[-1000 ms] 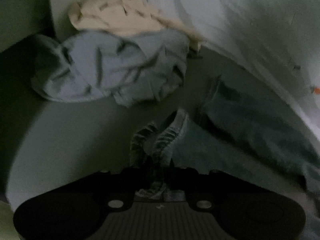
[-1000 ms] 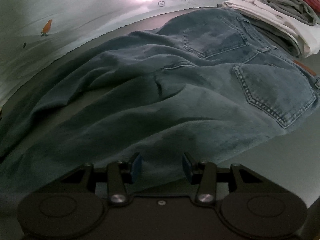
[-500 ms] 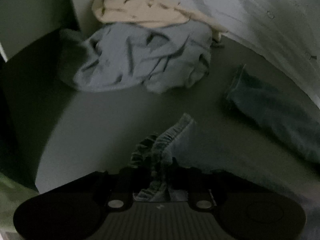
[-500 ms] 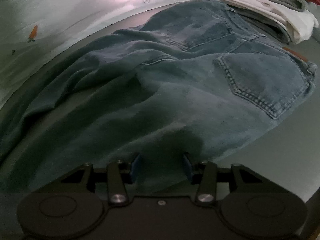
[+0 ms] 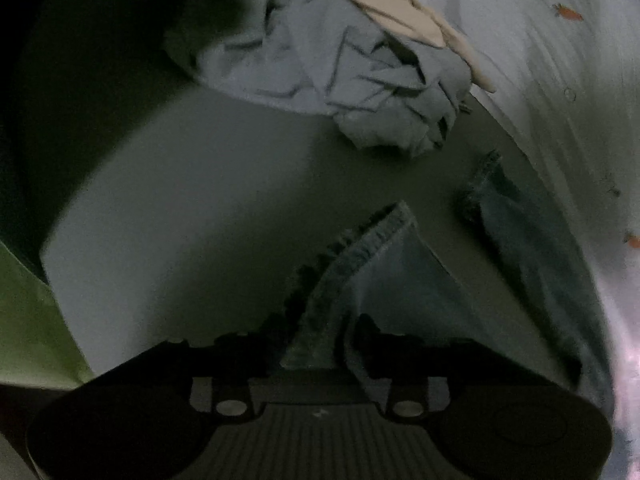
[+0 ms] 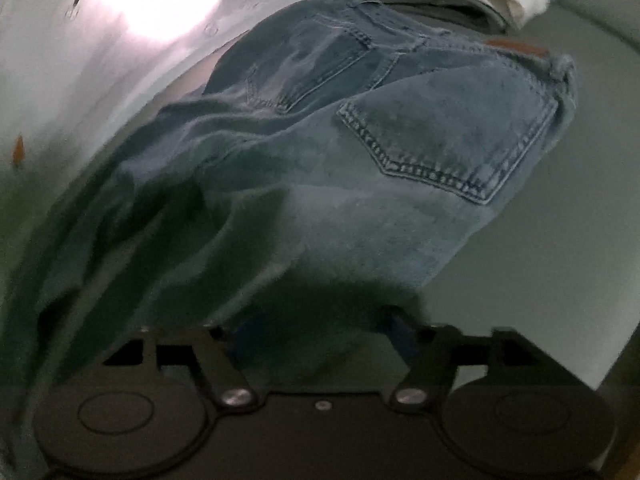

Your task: Fold clothes

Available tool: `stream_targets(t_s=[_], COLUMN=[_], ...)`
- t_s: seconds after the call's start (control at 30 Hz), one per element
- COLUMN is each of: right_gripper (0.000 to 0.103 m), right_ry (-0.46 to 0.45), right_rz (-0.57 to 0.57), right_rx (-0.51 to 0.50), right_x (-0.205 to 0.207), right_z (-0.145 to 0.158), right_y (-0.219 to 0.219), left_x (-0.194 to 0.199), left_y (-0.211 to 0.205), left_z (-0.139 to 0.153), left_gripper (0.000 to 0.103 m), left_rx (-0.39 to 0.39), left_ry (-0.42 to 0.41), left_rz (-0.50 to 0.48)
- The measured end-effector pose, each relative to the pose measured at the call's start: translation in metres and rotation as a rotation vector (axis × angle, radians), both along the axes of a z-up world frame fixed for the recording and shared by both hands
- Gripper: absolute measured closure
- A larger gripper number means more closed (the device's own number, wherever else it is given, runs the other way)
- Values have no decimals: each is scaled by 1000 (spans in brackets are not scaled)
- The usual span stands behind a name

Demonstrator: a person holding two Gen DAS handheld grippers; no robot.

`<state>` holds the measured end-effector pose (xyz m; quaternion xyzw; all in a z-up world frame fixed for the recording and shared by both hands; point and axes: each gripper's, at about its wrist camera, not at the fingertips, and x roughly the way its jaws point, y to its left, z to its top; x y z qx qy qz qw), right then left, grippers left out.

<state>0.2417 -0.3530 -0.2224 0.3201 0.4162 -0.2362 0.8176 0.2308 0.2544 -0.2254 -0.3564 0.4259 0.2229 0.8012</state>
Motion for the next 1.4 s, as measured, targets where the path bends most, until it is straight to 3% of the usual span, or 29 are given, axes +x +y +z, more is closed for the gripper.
stream_targets(t_s=[0.07, 0.1, 0.17, 0.23, 0.3, 0.4, 0.5, 0.63, 0.73, 0.83, 0.9, 1.0, 1.13, 1.23, 1.4], right_gripper=[26, 31, 51, 56, 75, 94, 99, 100, 100, 100, 100, 98, 94, 86, 85], right_ry=[-14, -26, -47, -45, -50, -58, -77, -134, -191, -266, -297, -276, -203, -181, -151], right_rz=[-14, -4, 22, 36, 55, 86, 101, 96, 121, 116, 110, 127, 133, 108, 53], right_rx=[3, 0, -2, 3, -1, -9, -12, 1, -30, -47, -52, -44, 1, 17, 44], right_x=[3, 5, 11, 17, 20, 23, 20, 14, 13, 12, 15, 27, 31, 15, -9], right_z=[0, 1, 1, 1, 1, 0, 0, 12, 35, 65, 79, 80, 57, 44, 32], right_y=[-1, -2, -3, -5, -5, -5, -7, -10, -9, -15, -21, -29, -30, -27, -35], left_x=[2, 3, 6, 9, 12, 17, 24, 29, 30, 28, 38, 66, 78, 59, 27], left_y=[-5, -8, -14, -19, -23, -24, -26, -33, -42, -53, -50, -38, -30, -29, -22], left_z=[-3, -5, -5, -5, -6, -11, -8, 22, 73, 130, 142, 109, 53, 28, 8], left_gripper=[59, 61, 63, 64, 65, 89, 95, 97, 96, 96, 94, 82, 77, 74, 73], left_rx=[14, 32, 72, 108, 147, 165, 182, 215, 245, 276, 261, 219, 161, 124, 120], left_ry=[-9, -12, -10, -19, -27, -25, -35, -81, -138, -246, -263, -156, 5, 58, 108], left_rz=[-31, -51, -90, -134, -181, -211, -180, -162, -210, -284, -292, -237, -163, -140, -125])
